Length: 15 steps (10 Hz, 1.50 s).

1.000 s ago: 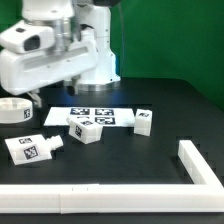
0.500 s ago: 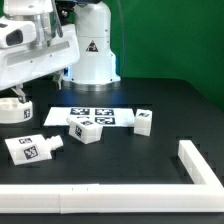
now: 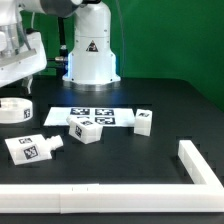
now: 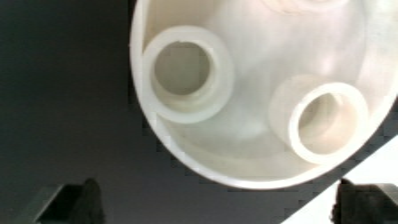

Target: Assemble stool

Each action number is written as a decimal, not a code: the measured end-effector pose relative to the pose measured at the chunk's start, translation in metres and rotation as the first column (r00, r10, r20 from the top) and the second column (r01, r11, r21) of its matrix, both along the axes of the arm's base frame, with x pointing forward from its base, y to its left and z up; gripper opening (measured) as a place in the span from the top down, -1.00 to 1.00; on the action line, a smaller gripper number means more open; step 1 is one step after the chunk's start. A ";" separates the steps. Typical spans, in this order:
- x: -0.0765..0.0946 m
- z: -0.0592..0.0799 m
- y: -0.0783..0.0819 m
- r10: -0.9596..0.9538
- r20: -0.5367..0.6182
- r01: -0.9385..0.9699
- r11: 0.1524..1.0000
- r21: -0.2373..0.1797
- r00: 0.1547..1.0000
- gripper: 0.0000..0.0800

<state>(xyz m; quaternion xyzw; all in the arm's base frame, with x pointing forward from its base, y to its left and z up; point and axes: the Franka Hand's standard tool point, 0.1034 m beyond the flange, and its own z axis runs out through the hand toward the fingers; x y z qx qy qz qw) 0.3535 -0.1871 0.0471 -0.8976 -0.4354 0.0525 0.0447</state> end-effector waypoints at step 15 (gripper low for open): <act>-0.016 -0.038 -0.033 0.023 -0.051 -0.022 1.000 0.003 0.998 0.22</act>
Offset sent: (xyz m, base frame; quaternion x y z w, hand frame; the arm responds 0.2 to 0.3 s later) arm -0.0085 -0.0397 -0.0067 -0.0069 -0.0133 -0.0377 0.9992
